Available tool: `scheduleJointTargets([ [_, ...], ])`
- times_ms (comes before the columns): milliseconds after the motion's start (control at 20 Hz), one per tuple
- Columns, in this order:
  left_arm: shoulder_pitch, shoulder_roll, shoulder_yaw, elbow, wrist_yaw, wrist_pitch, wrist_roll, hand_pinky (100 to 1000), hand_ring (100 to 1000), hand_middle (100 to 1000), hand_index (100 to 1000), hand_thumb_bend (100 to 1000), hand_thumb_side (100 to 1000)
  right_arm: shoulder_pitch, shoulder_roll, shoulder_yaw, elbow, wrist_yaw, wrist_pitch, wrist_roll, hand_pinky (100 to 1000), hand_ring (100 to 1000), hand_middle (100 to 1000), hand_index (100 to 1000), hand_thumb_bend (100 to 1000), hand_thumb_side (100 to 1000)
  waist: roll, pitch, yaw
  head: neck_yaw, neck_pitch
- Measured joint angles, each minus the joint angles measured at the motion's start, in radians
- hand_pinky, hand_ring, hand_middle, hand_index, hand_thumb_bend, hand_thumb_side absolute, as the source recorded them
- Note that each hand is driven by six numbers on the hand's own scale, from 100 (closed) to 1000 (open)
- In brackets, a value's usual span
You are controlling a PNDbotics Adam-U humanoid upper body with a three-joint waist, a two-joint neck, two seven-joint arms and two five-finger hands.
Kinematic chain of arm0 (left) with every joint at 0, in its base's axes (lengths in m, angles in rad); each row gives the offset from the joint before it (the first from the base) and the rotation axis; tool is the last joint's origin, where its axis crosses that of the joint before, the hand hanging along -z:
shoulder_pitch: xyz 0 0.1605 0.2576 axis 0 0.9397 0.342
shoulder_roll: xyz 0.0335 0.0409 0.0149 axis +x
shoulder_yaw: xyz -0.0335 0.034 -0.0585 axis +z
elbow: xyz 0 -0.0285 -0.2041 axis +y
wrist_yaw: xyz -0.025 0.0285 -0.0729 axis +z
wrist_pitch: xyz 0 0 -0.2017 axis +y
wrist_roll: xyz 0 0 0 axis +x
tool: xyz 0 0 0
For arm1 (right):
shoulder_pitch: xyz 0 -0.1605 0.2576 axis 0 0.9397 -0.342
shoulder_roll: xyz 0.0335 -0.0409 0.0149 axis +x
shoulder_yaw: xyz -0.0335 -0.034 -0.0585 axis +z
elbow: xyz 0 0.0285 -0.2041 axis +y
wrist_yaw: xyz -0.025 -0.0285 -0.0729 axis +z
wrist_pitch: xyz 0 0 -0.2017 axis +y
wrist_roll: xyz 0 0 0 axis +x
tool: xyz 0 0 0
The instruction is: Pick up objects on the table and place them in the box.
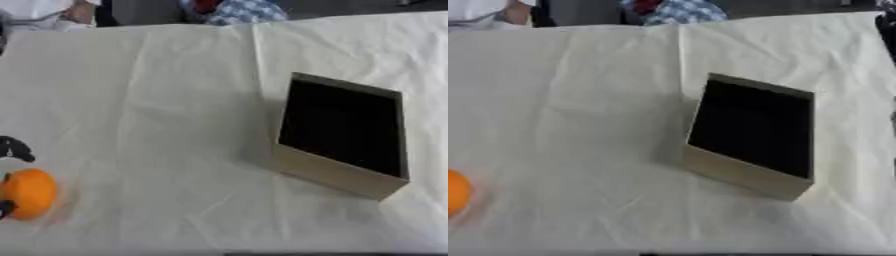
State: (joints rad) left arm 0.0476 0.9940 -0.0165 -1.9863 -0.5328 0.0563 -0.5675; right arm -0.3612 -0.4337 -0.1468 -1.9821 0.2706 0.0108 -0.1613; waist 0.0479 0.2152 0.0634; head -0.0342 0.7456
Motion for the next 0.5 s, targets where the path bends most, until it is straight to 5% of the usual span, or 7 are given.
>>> scheduleJointTargets([
  [250,0.008,0.000,-0.006,0.000,-0.009,0.034,0.002,868,937,885,889,548,122,0.000,0.005,0.000,0.000,0.000,0.001,-0.002,607,683,555,803,100,796,0.000,0.000,-0.001,0.000,0.000],
  [500,0.008,0.000,-0.004,0.000,-0.039,0.031,-0.031,863,931,887,891,567,135,0.002,0.006,0.000,0.000,0.000,0.001,-0.004,606,683,554,803,100,796,0.000,0.000,0.001,0.000,0.000],
])
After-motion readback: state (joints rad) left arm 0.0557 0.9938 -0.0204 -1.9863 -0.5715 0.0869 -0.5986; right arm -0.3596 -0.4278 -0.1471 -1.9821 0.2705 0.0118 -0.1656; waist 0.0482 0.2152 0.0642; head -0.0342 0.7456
